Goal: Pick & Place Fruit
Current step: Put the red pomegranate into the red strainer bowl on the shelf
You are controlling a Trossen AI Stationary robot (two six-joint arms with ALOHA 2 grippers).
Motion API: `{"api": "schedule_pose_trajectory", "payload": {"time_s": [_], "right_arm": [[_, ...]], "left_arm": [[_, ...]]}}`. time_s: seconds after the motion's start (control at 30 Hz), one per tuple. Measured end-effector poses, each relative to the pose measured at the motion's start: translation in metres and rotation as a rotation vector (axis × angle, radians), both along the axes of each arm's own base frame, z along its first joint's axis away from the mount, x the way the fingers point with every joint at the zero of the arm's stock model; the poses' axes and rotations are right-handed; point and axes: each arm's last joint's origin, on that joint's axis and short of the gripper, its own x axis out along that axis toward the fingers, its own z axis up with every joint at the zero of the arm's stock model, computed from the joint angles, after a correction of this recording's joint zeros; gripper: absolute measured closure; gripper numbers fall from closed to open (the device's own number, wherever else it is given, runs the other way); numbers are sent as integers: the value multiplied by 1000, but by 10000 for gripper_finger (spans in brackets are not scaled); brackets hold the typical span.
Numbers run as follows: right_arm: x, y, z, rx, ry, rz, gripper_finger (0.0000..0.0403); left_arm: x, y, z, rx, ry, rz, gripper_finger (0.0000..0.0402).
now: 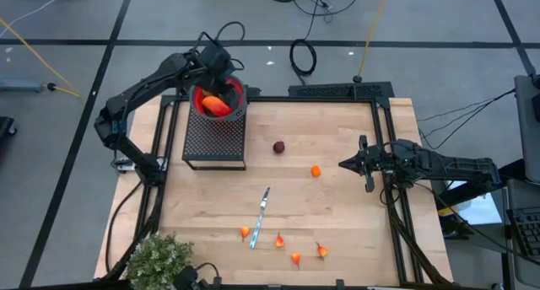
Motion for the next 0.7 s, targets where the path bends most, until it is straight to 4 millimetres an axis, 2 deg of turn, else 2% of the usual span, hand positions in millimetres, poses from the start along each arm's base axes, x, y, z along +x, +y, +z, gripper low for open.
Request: {"api": "schedule_pose_trajectory", "payload": {"time_s": [0.53, 0.7], "right_arm": [[0, 0, 0, 0, 0, 0, 403], [0, 0, 0, 0, 0, 0, 403]], "left_arm": [[-2, -3, -2, 4, 62, -73, 211], [8, -1, -14, -13, 107, -99, 211]]}}
